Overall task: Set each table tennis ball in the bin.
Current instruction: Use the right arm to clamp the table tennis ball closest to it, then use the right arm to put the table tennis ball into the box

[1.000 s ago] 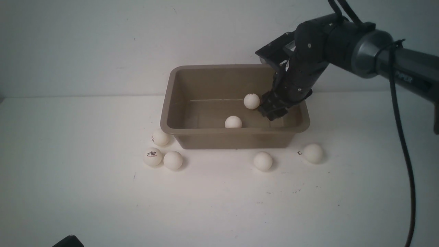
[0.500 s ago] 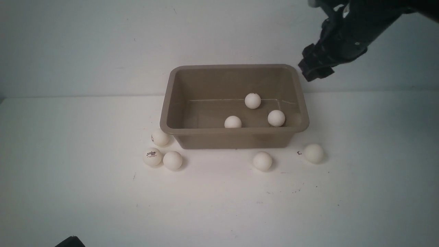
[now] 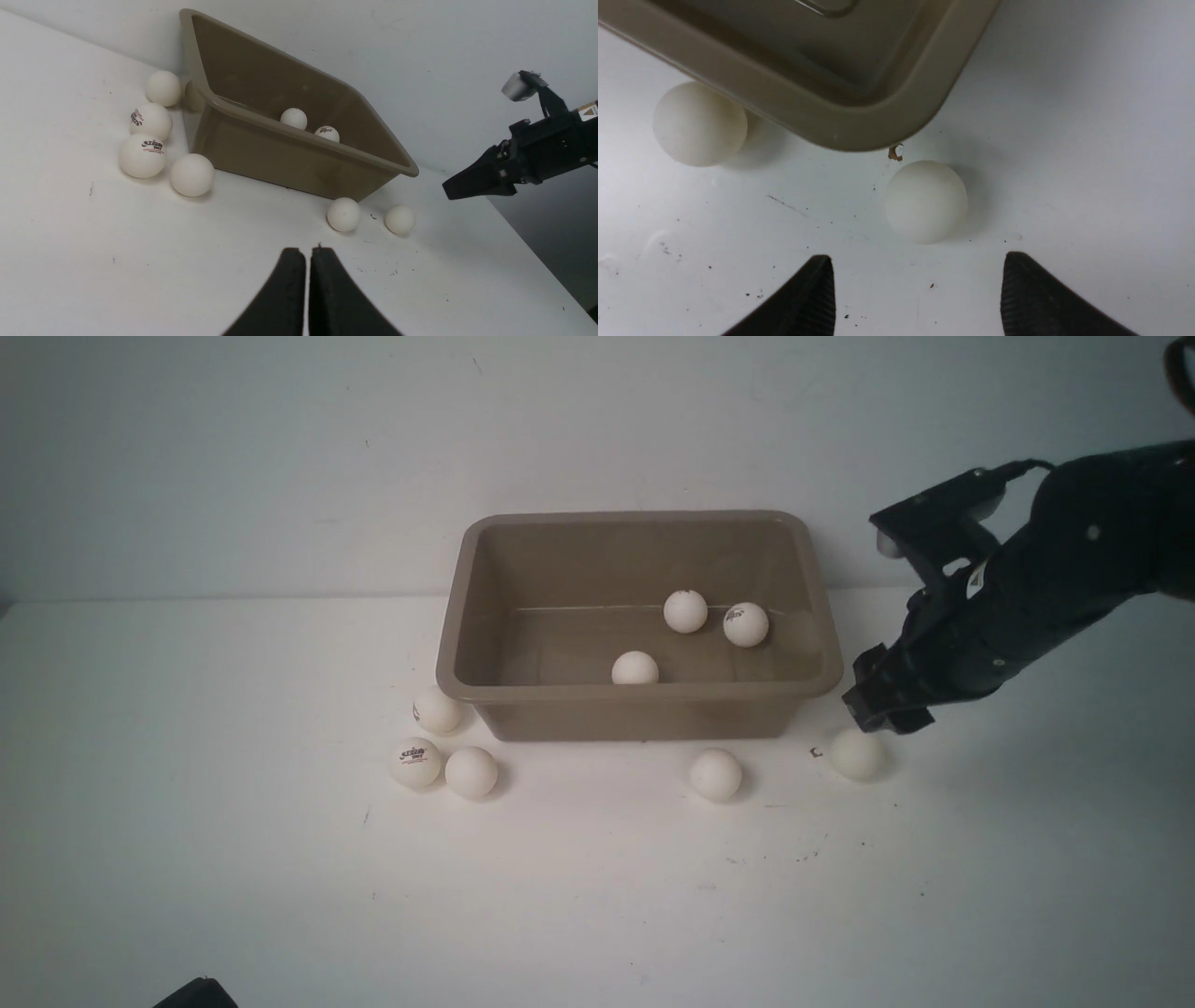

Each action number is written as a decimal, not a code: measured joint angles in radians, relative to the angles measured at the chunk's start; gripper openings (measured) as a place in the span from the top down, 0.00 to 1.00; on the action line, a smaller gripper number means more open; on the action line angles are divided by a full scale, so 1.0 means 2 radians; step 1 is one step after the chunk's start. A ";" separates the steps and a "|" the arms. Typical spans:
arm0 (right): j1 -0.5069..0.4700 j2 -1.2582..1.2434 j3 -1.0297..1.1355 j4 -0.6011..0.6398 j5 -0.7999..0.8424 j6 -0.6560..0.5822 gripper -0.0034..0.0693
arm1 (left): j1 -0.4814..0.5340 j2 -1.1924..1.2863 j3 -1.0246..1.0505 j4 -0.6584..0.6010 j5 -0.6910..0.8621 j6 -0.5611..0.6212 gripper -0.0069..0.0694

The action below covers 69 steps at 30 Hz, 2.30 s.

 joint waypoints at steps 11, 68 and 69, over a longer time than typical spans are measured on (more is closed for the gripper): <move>0.000 0.062 -0.005 0.004 -0.020 -0.009 0.35 | 0.000 0.000 0.000 -0.003 0.001 0.007 0.91; 0.069 0.078 -0.075 -0.010 -0.136 -0.061 0.40 | 0.000 0.000 0.000 -0.004 0.001 0.010 0.91; 0.069 0.078 -0.075 -0.010 -0.140 -0.058 0.39 | 0.000 0.000 0.000 -0.004 0.001 0.010 0.91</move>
